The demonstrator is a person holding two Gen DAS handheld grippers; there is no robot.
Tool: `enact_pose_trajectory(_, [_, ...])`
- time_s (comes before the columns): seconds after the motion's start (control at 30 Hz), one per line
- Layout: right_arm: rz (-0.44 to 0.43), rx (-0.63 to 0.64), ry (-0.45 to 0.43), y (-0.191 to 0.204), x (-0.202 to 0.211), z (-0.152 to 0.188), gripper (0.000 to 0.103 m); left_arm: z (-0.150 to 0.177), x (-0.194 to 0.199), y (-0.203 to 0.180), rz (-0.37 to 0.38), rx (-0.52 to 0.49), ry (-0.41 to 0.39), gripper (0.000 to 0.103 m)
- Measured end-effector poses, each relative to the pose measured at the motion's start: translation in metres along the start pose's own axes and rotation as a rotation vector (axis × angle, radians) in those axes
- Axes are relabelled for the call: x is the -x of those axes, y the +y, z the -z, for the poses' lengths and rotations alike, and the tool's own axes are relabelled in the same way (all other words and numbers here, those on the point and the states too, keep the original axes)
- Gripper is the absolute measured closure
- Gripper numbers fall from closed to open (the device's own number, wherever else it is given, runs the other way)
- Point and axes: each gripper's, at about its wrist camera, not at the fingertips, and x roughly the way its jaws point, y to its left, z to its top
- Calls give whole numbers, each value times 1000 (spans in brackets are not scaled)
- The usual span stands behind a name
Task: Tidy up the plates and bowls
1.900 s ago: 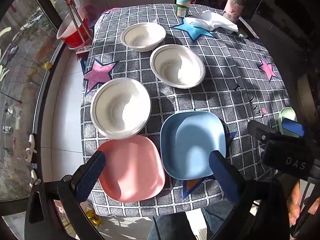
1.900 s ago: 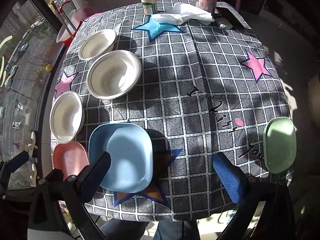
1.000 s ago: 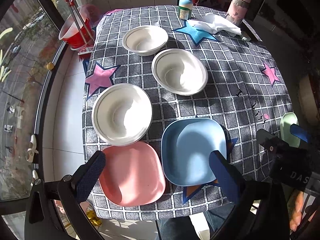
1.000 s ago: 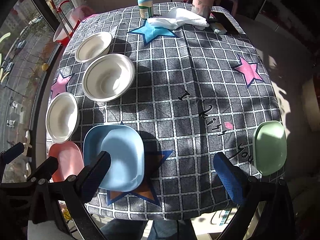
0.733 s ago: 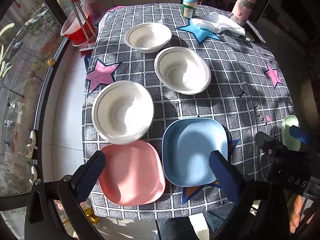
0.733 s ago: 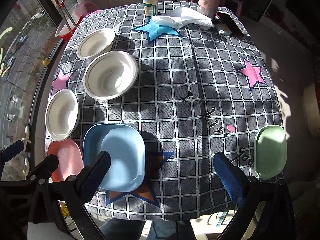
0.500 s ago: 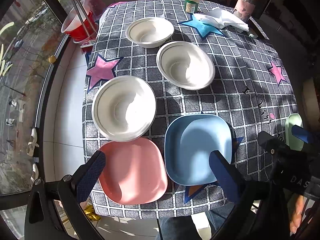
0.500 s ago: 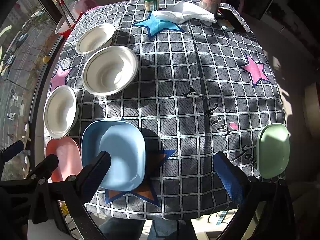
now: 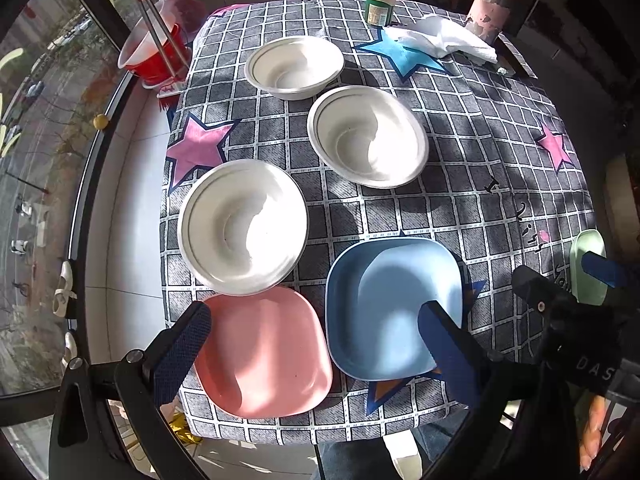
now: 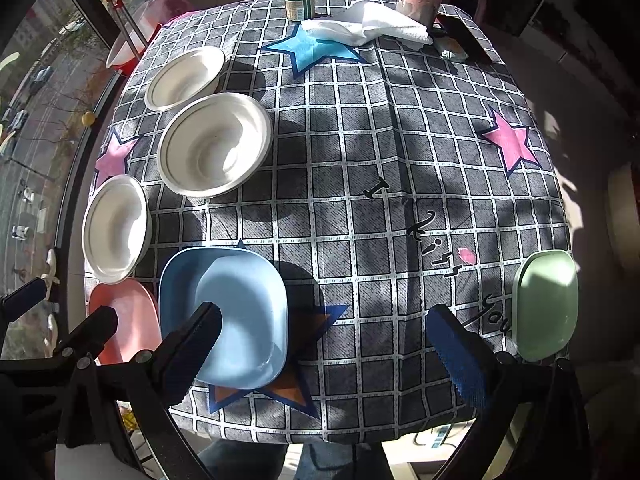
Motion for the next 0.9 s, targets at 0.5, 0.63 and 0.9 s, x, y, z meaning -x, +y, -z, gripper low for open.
enact_pose_trajectory(0.5, [28,34,74,8,-33,0,0,6,-40,4,-50,3,76,0])
enact_pose_trajectory(0.63, [49,52,111,9,-52,3,0,10,-57,2,-74,-1,110,0])
enact_pose_trajectory(0.9, [87,85,212,13,-103,10,0,12,-80,-5,-116,-32,151,0])
